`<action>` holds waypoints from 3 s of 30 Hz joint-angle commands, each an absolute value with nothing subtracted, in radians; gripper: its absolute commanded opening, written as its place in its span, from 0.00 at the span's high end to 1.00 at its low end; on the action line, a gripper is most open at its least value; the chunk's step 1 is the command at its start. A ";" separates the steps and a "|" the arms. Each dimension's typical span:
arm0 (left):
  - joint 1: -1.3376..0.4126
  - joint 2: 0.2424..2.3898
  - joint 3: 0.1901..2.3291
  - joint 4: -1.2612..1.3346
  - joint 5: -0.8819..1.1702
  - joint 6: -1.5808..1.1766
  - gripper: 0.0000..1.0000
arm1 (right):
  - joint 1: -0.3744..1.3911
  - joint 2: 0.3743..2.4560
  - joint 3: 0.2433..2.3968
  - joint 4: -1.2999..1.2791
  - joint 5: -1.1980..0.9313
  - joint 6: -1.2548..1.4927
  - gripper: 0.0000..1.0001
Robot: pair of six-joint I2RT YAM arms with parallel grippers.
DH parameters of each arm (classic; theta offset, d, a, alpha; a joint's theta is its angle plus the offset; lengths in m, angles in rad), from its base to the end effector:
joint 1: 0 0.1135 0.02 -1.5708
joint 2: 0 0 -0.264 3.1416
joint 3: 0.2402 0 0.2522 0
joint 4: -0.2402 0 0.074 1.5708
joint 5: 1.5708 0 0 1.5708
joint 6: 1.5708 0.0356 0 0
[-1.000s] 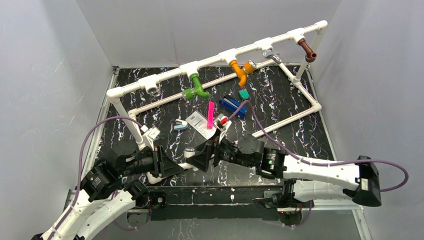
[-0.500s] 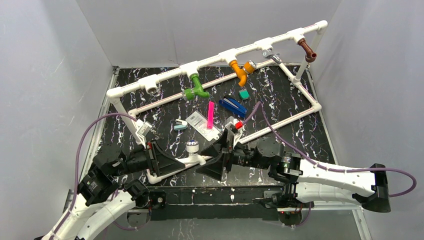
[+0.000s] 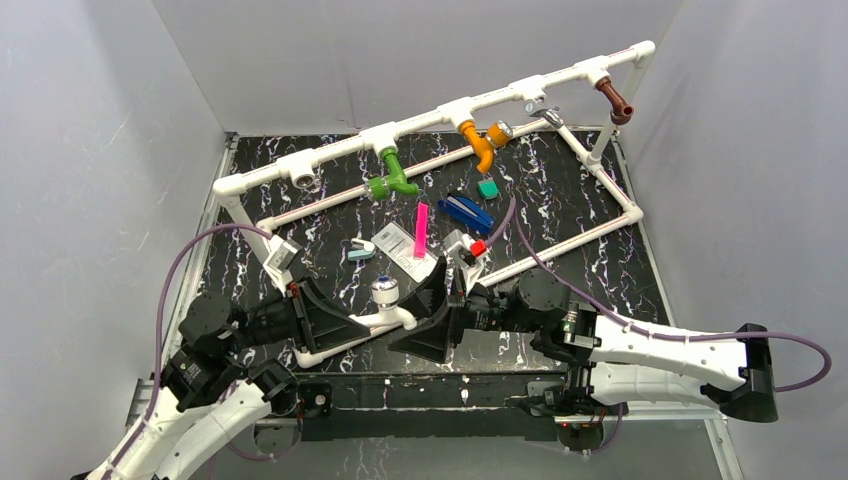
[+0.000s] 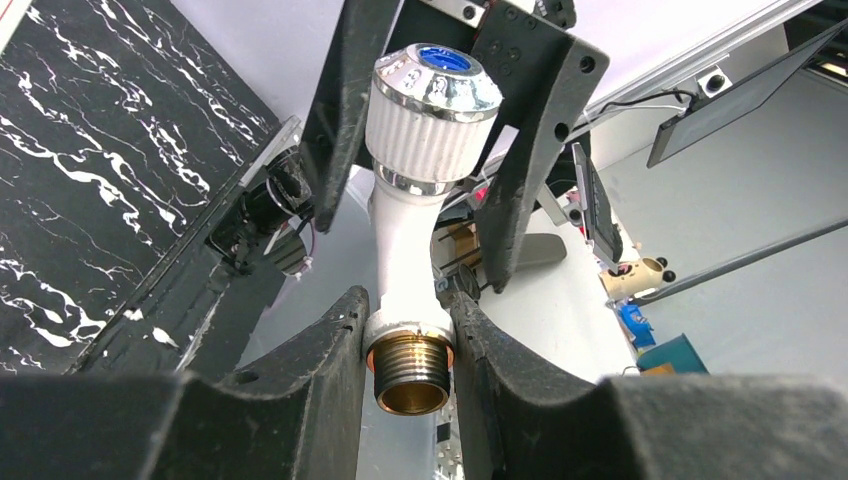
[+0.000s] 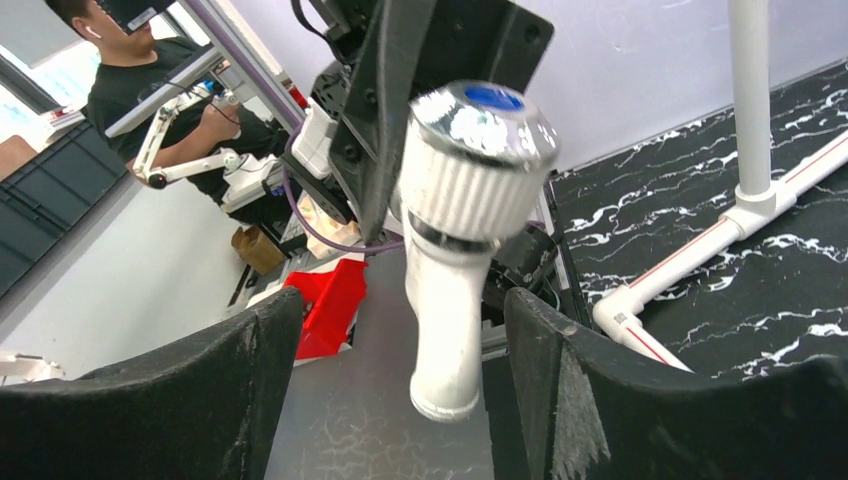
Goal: Install the water faucets
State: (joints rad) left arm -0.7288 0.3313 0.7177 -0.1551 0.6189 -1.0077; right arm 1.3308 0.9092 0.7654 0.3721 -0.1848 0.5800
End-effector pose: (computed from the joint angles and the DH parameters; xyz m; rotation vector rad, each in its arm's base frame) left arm 0.0421 -0.0653 0.3709 0.4018 1.6119 -1.8029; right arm 0.0448 0.2104 0.3707 -0.7433 1.3885 1.6919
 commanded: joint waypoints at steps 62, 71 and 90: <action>-0.732 0.787 1.501 -0.851 -0.206 -0.370 0.27 | 1.338 0.815 0.960 0.047 0.172 0.369 0.99; -0.732 0.902 1.734 -0.891 -0.609 -0.225 0.29 | 1.338 0.927 1.093 -0.189 0.441 0.297 0.99; -0.732 0.807 1.628 -0.681 -1.055 0.044 0.25 | 1.048 1.254 1.363 -0.507 0.383 0.211 0.99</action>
